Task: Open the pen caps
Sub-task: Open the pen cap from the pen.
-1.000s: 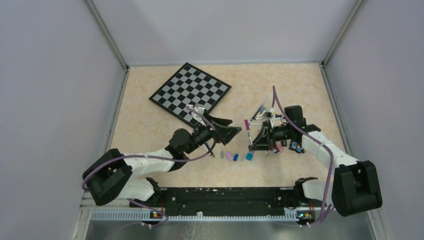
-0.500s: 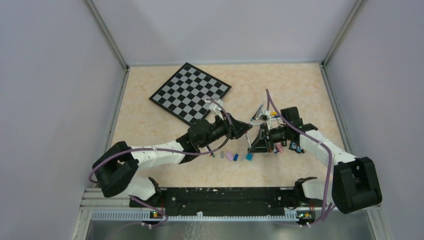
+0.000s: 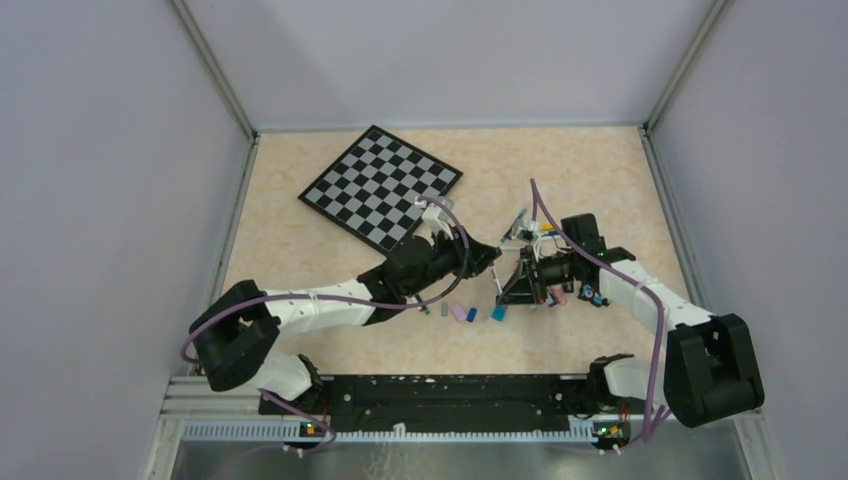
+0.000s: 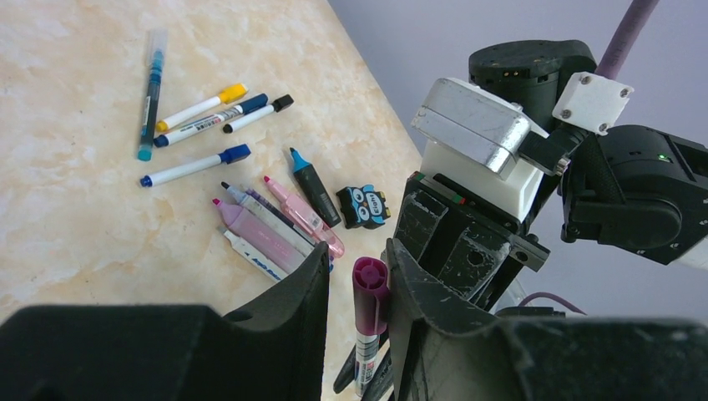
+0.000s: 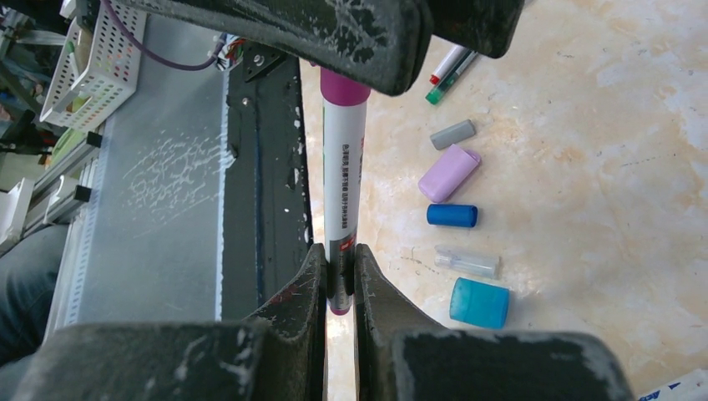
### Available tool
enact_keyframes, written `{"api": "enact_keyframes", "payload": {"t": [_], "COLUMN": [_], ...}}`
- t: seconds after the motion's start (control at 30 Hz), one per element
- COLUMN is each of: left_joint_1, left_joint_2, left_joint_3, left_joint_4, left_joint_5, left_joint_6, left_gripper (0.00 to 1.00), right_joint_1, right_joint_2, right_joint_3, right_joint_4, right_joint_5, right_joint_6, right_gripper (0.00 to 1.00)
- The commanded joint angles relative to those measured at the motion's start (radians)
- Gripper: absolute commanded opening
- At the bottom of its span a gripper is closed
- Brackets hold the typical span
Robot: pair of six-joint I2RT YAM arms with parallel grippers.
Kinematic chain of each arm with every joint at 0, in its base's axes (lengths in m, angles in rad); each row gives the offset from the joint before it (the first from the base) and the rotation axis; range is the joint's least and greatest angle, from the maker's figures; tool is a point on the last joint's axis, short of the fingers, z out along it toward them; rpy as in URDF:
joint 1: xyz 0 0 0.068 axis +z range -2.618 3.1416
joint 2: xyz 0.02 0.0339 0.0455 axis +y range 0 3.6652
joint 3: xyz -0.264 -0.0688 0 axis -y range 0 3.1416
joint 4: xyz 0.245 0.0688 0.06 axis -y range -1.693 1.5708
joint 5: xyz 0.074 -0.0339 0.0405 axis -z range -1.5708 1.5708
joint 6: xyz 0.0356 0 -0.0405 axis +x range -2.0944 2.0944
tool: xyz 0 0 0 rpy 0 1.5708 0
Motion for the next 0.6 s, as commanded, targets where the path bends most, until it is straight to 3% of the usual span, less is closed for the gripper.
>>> {"api": "enact_keyframes", "payload": {"t": [0.0,0.37,0.43,0.53,0.57], "left_joint_1": [-0.006,-0.006,-0.006,-0.006,-0.006], "left_joint_2": [0.010,0.015,0.014,0.008,0.002], "left_joint_3": [0.046,0.052,0.052,0.051,0.052], "left_joint_4": [-0.001,-0.020,-0.022,-0.024,-0.025], "left_joint_5": [-0.006,0.012,0.010,0.000,-0.009], "left_joint_6": [-0.002,-0.025,-0.028,-0.026,-0.025], "left_gripper": [0.33,0.31,0.24,0.02,0.00], "right_joint_1": [0.012,0.013,0.013,0.014,0.013], "right_joint_2": [0.002,0.001,-0.001,-0.001,0.001], "right_joint_3": [0.044,0.043,0.043,0.040,0.040], "right_joint_4": [0.035,0.071,0.073,0.074,0.070], "right_joint_5": [0.002,0.063,0.068,0.068,0.065], "right_joint_6": [-0.004,0.028,0.030,0.028,0.026], "right_gripper": [0.00,0.00,0.00,0.00,0.00]}}
